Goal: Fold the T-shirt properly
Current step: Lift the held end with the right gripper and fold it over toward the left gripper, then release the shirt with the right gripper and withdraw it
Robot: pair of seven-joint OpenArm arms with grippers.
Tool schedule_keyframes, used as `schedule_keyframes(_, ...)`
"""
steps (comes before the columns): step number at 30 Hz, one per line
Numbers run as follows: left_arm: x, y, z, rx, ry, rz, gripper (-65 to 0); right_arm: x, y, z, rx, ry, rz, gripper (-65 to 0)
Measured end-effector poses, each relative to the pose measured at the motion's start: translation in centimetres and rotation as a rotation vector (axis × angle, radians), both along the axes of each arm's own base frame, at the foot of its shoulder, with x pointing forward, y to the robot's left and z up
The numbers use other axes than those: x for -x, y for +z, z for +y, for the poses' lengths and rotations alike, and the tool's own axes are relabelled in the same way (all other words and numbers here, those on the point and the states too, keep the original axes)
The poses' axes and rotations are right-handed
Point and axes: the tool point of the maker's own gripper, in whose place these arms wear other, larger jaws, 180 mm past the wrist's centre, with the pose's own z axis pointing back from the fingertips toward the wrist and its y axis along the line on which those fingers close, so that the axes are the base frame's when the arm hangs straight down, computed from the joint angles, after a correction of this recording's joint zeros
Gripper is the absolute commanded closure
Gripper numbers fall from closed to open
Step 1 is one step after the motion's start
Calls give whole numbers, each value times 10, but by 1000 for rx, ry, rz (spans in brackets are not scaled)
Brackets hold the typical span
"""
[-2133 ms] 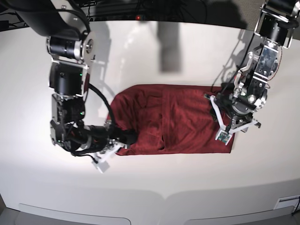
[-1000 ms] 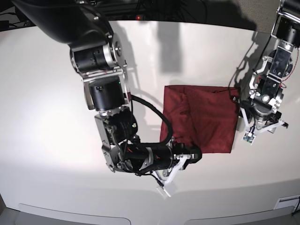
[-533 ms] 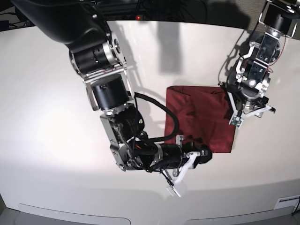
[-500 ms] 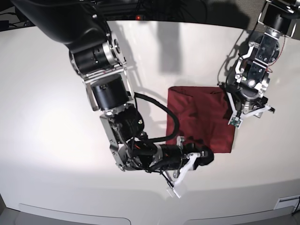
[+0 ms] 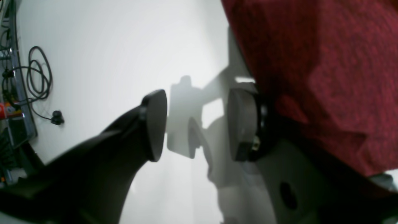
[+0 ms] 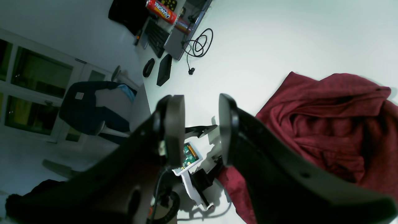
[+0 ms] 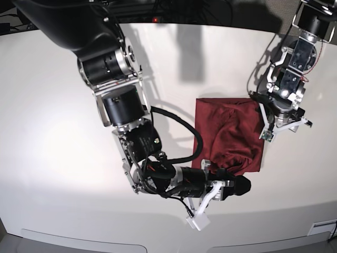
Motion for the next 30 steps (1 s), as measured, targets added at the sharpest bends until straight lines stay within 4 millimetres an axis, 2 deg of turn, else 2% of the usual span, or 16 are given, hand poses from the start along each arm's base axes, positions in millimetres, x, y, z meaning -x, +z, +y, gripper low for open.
schedule_keyframes(3,0,0,0,0,0,-1,-309,-9,-10,-4,81,-37,-56,-192)
schedule_keyframes(7,-5,7,6,-45,5,-45,-309,-35,-56,-35,515,-76,-258,-191)
schedule_keyframes(9,-10,15,15,-89,30,-87,-309,-42,-70,-51,660,-77,-313,-191)
schedule_keyframes(12,-23,28,17,-81,55,-141,-309,-45,-68,-52,636,-88,-376,-191)
schedule_keyframes(14,-34,41,11,-39,67,-192,-309,-49,-76,-67,689,-81,-431,-191)
schedule_keyframes(17,-44,56,-10,106,72,-220,-309,-53,-89,-88,756,-95,-479,-191)
schedule_keyframes(19,-47,64,-27,188,60,-232,-309,-61,-101,-102,822,-184,-471,-191)
schedule_keyframes(23,-48,73,-48,235,32,-254,-309,-58,-114,-104,873,-228,-481,-191)
schedule_keyframes(25,-48,84,-61,274,17,-278,-309,-55,-121,-106,877,-246,-464,-191)
schedule_keyframes(27,-50,101,-84,339,-30,-306,-309,-60,-127,-125,915,-296,-443,-191)
schedule_keyframes(30,-52,125,-122,435,-108,-348,-309,-67,-134,-167,1000,-338,-431,-191)
